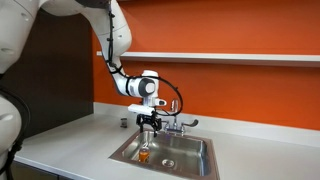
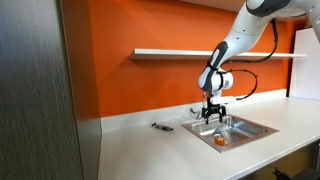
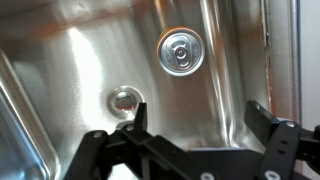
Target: Put the can in the sink
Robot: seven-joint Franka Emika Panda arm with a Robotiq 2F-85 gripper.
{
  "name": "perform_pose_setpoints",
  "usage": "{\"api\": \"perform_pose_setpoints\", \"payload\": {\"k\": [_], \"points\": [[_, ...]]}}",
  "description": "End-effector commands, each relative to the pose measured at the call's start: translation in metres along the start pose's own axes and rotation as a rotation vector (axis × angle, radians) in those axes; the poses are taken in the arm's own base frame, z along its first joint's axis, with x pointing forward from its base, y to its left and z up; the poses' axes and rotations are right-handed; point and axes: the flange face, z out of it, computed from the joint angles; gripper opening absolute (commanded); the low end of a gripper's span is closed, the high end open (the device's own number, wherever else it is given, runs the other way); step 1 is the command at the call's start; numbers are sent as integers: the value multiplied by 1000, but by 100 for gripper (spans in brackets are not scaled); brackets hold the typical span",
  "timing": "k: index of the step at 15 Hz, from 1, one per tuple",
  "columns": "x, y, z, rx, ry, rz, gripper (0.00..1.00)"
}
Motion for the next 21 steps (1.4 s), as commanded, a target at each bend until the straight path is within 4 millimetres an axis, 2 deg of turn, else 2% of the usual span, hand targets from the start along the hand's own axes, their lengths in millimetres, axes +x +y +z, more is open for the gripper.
{"api": "perform_pose_setpoints", "payload": {"k": [1, 7, 16, 21], "points": [[-20, -5, -20, -5, -18, -67, 100], [-53, -15, -32, -8, -32, -72, 100], [-120, -30, -37, 6, -70, -74, 100], [-150, -34, -47, 5, -77, -72, 100]]}}
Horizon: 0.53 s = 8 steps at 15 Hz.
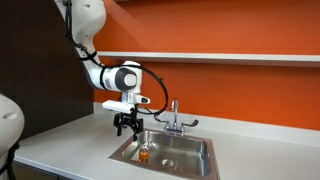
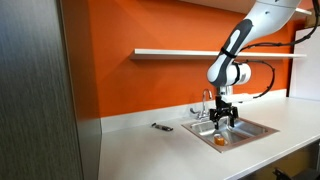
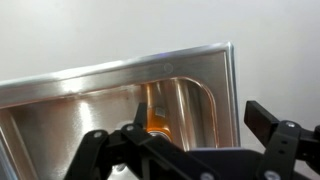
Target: Put the can in the sink
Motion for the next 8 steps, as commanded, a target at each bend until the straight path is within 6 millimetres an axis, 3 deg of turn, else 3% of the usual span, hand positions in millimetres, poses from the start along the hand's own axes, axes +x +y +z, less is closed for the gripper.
{"api": "perform_pose_setpoints", "payload": {"k": [1, 2, 8], "points": [[-30, -9, -17, -12, -12, -3, 100], [-11, -2, -4, 1, -6, -3, 100], [-13, -3, -2, 2, -12, -4, 100]]}}
